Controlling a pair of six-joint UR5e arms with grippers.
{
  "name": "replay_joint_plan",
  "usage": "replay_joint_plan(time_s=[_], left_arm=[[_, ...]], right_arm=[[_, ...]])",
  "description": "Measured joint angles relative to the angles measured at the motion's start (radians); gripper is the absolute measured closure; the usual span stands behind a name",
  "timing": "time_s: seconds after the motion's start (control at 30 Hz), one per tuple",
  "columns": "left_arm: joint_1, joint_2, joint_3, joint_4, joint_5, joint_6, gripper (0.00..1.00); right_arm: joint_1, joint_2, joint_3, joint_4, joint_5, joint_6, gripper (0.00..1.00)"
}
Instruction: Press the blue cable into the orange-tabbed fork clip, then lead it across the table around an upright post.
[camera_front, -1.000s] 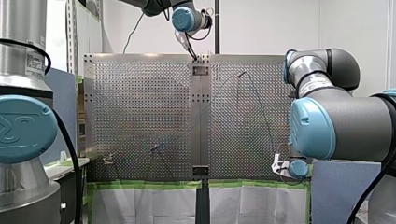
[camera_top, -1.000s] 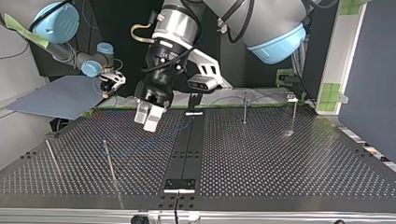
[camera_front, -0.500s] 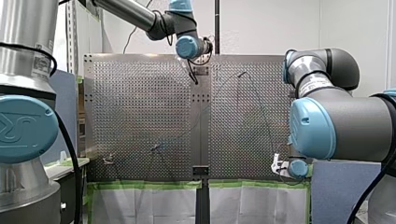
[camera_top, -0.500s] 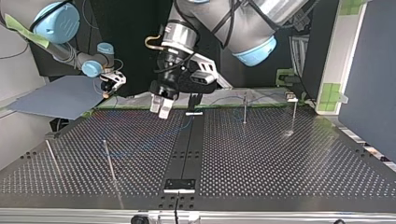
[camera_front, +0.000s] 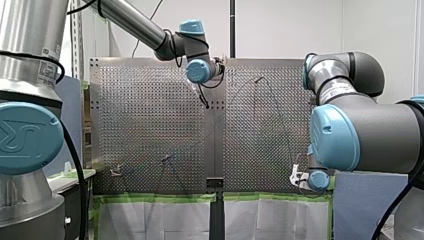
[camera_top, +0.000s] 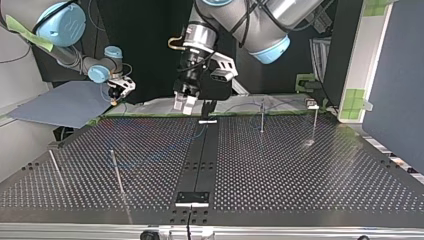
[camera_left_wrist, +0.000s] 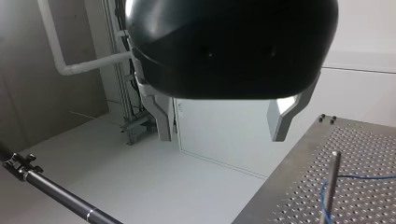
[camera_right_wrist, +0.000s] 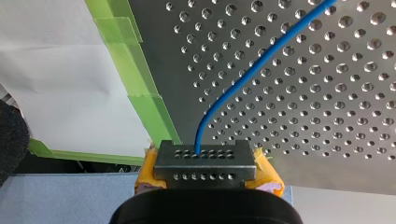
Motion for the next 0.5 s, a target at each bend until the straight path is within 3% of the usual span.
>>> replay_joint_plan(time_s=[0.5], left_arm=[[0.009,0.0,-0.147,0.146,0.0,0.0,0.0]], right_arm=[[0.004,0.0,-0.001,0.002,-0.002,0.0,1.0]])
